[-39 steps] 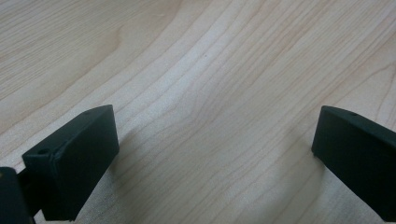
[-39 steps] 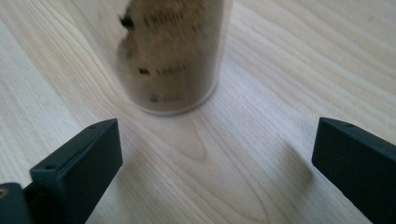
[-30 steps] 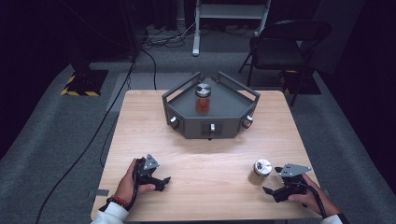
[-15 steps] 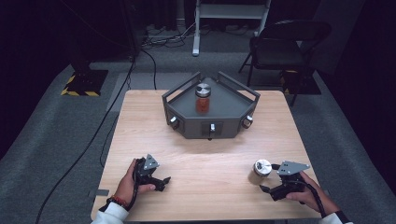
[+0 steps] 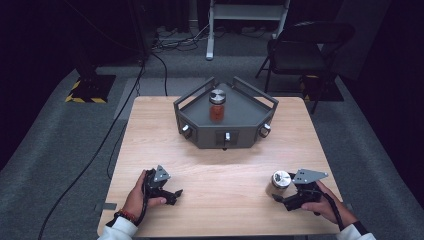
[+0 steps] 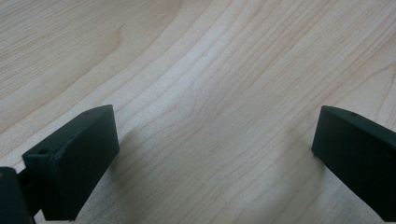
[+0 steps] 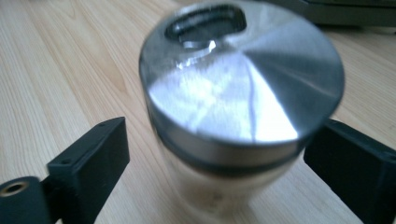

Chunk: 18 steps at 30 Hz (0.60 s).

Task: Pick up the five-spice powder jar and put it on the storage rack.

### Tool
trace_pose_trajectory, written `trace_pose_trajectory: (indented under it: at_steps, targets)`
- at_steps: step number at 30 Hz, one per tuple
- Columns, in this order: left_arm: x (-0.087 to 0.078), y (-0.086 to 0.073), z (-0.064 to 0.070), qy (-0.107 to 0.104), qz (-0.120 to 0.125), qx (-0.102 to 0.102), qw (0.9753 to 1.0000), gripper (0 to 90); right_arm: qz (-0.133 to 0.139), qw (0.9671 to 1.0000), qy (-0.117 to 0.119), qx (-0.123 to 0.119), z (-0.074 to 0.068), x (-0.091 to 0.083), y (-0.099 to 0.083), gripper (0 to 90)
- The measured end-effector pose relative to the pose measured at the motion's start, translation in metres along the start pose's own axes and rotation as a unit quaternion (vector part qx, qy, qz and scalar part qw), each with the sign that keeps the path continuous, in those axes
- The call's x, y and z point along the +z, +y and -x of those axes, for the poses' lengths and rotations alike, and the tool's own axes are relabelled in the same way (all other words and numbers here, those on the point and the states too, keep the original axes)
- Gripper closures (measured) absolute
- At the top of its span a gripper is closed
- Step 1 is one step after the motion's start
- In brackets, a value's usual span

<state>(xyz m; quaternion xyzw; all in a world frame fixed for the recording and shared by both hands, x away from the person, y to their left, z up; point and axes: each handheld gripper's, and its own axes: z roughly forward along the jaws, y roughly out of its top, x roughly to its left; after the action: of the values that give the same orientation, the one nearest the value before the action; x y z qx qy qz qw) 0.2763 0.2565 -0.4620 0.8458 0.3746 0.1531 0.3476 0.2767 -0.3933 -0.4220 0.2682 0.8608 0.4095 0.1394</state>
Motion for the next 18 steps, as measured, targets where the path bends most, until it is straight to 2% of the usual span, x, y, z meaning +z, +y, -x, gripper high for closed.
trace_pose_trajectory:
  at_steps: [4,6,9,11,18]
  targets:
    - [0.000,0.000,0.000,0.000,0.001,0.001,1.0000,0.3,0.015,0.9997,0.011,0.015,0.003,0.004,-0.002,17.8]
    - [0.000,0.000,0.000,0.000,0.000,0.000,1.0000,0.3,0.020,0.9997,0.005,0.011,0.001,0.006,-0.004,20.7]
    - [0.000,0.000,0.000,0.000,0.001,0.001,1.0000,0.3,0.036,0.9991,0.002,0.021,0.002,0.008,-0.011,29.0]
    - [0.000,0.000,0.000,0.000,0.001,0.001,1.0000,0.3,0.045,0.9987,0.003,0.024,0.003,0.008,-0.015,30.0]
    - [0.000,0.000,0.000,0.000,0.000,0.000,1.0000,0.3,0.054,0.9985,-0.006,0.006,0.000,0.009,-0.018,31.0]
